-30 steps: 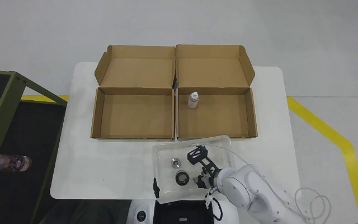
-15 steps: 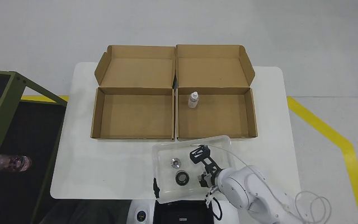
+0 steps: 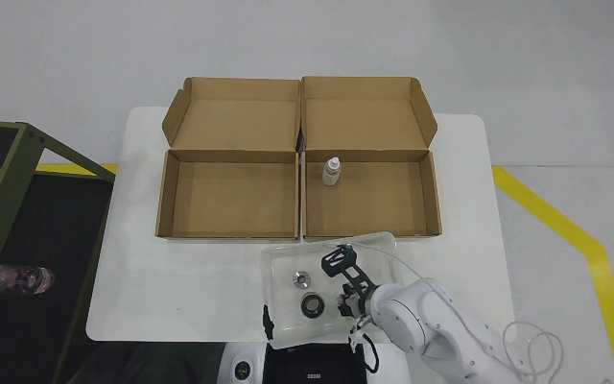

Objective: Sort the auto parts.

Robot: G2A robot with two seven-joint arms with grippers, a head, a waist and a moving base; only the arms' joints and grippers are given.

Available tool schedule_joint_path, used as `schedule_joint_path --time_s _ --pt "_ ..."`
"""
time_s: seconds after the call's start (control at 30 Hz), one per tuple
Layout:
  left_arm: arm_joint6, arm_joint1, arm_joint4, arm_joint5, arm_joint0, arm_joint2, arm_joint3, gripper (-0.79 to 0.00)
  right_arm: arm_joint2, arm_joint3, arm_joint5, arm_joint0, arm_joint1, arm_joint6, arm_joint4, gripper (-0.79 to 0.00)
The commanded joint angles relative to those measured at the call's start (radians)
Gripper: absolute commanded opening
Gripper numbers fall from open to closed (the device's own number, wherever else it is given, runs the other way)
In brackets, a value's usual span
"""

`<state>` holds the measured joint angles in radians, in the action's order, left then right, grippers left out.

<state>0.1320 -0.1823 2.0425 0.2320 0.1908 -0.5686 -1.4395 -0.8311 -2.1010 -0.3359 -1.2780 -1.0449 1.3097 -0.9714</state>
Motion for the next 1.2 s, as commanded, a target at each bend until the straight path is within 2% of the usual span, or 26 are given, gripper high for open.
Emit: schedule_joint_path --time_s 0.0,0.23,0.27,0.33,0.37,0.43,1.17 --pt "0.000 0.000 0.000 0.000 0.000 0.000 0.000 0.000 -0.012 -0.011 0.004 -0.005 0.001 -0.010 0.000 -0.785" --pt "0.000 0.000 0.000 0.000 0.000 0.000 0.000 0.000 -0.064 -0.044 0.040 -0.029 0.008 -0.034 -0.016 -0.785" --pt "0.000 0.000 0.000 0.000 0.000 0.000 0.000 0.000 -0.069 -0.050 0.053 -0.034 0.010 -0.032 -0.013 -0.683" --pt "0.000 0.000 0.000 0.000 0.000 0.000 0.000 0.000 -0.079 -0.055 0.075 -0.041 0.012 -0.017 -0.011 -0.566" --pt "0.000 0.000 0.000 0.000 0.000 0.000 0.000 0.000 -0.084 -0.057 0.081 -0.044 0.013 -0.006 -0.008 -0.520" --pt "0.000 0.000 0.000 0.000 0.000 0.000 0.000 0.000 -0.088 -0.058 0.088 -0.049 0.014 0.006 -0.005 -0.493" --pt "0.000 0.000 0.000 0.000 0.000 0.000 0.000 0.000 0.011 0.001 0.116 0.000 -0.016 0.062 -0.019 -0.486"
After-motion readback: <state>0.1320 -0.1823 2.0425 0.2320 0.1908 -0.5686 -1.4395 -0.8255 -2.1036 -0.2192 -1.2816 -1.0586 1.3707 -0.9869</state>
